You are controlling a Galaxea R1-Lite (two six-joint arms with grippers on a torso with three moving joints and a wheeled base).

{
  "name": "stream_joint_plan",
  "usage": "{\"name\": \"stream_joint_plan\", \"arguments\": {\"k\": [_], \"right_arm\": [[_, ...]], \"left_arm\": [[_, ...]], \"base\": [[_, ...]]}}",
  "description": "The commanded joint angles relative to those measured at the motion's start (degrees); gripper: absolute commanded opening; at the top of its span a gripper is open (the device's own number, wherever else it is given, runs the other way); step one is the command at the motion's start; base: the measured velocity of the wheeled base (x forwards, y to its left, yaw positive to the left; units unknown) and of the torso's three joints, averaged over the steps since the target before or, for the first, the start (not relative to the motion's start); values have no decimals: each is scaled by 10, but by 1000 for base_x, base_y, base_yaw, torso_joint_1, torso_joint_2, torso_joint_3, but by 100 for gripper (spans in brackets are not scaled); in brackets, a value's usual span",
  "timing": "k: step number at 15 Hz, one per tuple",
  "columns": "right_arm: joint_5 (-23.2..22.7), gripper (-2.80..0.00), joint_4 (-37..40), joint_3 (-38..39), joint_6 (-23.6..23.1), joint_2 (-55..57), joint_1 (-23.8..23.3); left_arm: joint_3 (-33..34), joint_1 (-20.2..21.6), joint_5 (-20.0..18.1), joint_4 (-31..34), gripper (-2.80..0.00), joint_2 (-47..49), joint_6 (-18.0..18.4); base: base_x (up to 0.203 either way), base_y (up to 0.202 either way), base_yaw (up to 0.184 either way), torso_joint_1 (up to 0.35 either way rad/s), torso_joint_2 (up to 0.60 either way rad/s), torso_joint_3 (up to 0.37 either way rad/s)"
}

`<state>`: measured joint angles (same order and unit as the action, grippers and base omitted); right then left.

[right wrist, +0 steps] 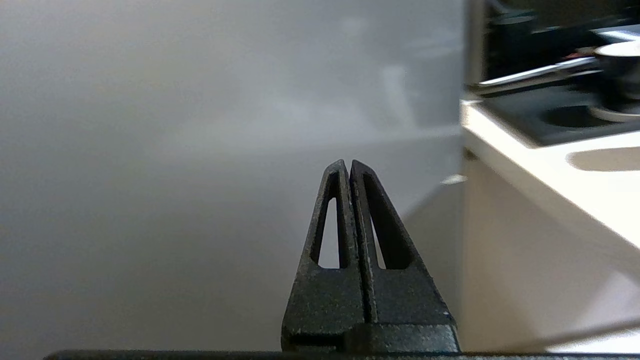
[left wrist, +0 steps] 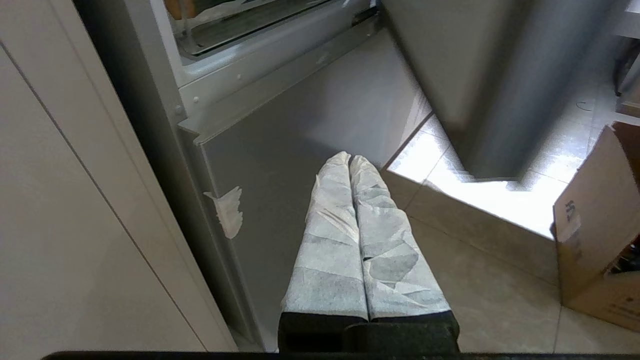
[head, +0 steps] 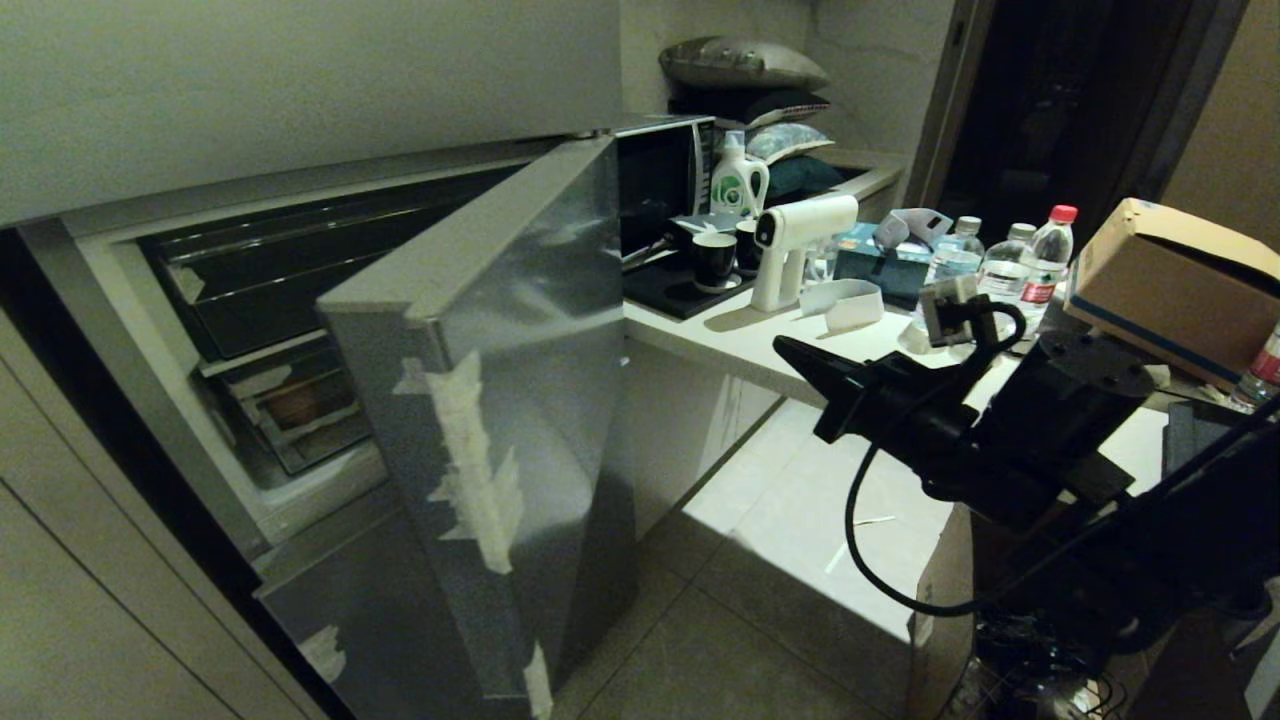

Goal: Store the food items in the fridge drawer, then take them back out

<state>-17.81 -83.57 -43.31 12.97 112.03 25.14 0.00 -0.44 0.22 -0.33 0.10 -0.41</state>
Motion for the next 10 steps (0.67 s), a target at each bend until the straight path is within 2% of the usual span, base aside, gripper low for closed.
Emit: {"name": "stream_joint_plan", "arguments": {"k": [1,2,6,10], "right_arm": [[-20,-280,-5,-33,3,44,37],[-36,-280,-5,-36,1,51,49],[-54,-280,-23,-57,-1,70,74],[-54,-280,-41,-46,-2,70,89]], "left_arm": [[0,0,0,0,-280,0,0],[0,0,0,0,-280,0,0],[0,0,0,0,-280,0,0],[0,0,0,0,-280,0,0]], "base": [[0,0,0,0,0,0],[0,0,0,0,0,0],[0,0,0,0,0,0],[0,0,0,0,0,0]]}}
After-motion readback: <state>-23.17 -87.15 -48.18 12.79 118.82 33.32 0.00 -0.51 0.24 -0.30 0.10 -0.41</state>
